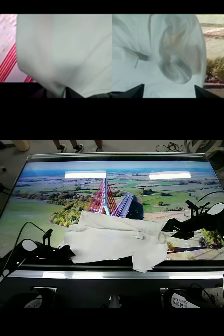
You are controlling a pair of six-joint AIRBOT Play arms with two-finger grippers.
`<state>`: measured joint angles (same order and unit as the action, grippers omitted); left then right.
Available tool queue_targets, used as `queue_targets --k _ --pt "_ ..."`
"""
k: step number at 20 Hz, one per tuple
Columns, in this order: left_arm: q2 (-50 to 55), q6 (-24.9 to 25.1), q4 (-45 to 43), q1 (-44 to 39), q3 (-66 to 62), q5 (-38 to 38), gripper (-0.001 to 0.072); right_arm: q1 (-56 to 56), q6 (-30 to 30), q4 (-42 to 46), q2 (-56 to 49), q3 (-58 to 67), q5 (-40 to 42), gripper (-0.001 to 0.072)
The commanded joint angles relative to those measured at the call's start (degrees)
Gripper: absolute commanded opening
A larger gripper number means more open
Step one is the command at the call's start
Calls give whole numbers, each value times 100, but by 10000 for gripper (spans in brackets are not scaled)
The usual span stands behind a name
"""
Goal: Fold the shirts.
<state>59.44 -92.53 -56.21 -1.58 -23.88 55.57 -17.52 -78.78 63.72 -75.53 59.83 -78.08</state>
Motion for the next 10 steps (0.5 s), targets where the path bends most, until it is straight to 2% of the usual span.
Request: queue_targets --k 1,2,3,5,8,10 --pt "105 7 74 -98 55 -334 125 -13 -90 1051 13 -136 -157 662" --pt "79 28 74 -98 46 -334 30 -11 -103 1130 -39 -328 -111 658" --pt "70 107 74 -101 17 -302 27 -7 -22 949 -120 -527 -50 626" --pt "33 131 72 -101 -72 -205 27 -7 212 651 -345 -859 120 621" --pt "-109 107 74 -101 -225 -160 26 -7 247 610 -636 -909 323 543" --pt "-177 105 74 -98 -337 -81 27 -7 321 651 -730 -909 466 515"
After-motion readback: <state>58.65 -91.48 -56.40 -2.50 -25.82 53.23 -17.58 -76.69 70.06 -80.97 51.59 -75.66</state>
